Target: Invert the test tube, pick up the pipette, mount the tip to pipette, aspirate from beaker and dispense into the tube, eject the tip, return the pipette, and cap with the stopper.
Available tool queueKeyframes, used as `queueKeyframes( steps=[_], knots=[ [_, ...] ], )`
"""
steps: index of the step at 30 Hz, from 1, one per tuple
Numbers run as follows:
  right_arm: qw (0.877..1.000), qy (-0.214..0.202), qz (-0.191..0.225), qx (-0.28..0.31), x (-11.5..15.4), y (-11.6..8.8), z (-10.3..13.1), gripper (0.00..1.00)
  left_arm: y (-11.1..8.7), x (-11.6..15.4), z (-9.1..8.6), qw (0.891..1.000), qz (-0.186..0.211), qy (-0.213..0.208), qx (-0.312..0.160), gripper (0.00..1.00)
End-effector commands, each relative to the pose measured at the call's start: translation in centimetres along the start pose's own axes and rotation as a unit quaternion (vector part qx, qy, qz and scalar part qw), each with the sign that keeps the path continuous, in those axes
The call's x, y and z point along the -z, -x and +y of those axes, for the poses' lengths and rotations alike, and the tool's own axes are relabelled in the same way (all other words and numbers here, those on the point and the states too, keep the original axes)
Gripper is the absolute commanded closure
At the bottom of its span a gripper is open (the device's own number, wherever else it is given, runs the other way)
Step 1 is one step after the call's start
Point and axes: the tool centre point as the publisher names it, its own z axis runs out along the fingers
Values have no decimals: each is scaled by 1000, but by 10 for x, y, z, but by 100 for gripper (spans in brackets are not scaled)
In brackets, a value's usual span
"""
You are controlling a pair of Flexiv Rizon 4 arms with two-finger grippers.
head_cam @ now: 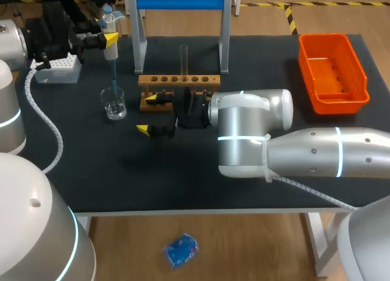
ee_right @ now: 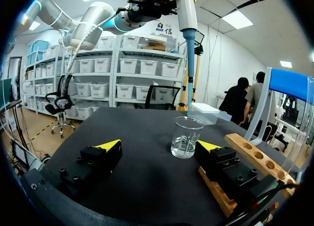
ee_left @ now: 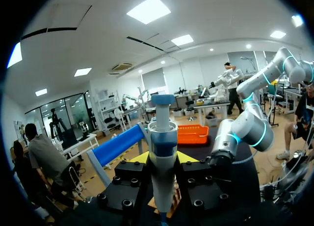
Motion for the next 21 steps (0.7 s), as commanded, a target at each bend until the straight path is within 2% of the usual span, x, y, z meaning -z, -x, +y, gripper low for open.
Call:
queueKeyframes(
  steps=[1,9,21],
  knots=[
    [1000,1,-3,1,-1,-1,-1,0,-1,-4,1,1000,-6,-4,-4,100],
    [1000,1,-3,1,-1,-1,-1,0,0,-3,5,1000,-13,-3,-10,100],
    [1000,1,-3,1,-1,-1,-1,0,-4,-5,33,1000,-23,-9,-13,100]
  ],
)
